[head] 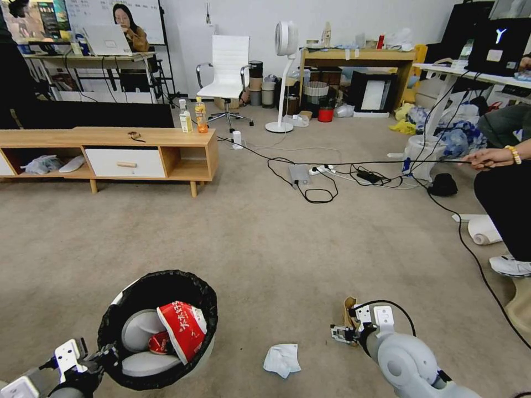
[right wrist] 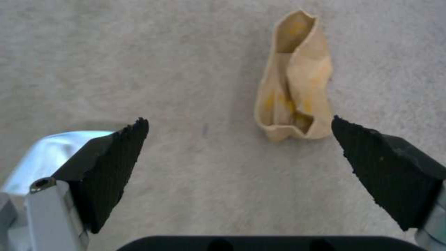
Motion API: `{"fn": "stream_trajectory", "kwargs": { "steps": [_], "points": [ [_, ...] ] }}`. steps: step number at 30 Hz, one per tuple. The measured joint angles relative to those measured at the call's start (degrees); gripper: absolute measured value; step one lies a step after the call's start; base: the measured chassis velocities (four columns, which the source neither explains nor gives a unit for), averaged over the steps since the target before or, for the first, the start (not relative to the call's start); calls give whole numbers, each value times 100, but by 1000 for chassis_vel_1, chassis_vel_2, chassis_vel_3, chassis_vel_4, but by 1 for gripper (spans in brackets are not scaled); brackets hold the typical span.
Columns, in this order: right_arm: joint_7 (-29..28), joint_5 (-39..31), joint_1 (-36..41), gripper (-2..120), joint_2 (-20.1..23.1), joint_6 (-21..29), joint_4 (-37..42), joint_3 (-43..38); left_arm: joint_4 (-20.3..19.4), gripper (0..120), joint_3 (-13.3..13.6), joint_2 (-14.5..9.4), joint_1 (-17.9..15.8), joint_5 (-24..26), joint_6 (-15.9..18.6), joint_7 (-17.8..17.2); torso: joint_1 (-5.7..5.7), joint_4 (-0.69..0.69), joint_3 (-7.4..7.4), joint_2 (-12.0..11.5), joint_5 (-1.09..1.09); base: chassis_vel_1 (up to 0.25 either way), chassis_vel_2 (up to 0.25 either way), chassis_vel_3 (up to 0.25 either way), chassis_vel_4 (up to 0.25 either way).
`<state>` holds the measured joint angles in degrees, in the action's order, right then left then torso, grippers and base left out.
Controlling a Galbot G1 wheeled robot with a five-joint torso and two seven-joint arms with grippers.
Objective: Pick up the trash bin and place the garbage on the floor into it.
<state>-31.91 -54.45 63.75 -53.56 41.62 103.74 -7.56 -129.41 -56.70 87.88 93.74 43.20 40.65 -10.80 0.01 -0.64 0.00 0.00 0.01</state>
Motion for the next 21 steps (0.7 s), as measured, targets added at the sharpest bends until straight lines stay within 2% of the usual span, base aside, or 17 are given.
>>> {"fn": "stream_trajectory", "kwargs": {
  "steps": [10, 12, 21],
  "points": [
    [314, 309, -267, 100, -95, -356, -873, 120, 54, 2, -4, 59, -7, -99, -14, 38, 0, 0, 0, 0, 0, 0, 0, 0, 0],
    [423, 474, -388, 100, -166, -517, -1267, 171, 63, 2, -1, 71, -7, -125, -15, 41, 0, 0, 0, 0, -1, 0, 0, 0, 0],
    [649, 773, -682, 100, -388, -866, -2082, 247, 140, 2, 26, 75, -12, -172, -20, 54, 0, 0, 0, 0, 0, 0, 0, 0, 0]
  ]
}}
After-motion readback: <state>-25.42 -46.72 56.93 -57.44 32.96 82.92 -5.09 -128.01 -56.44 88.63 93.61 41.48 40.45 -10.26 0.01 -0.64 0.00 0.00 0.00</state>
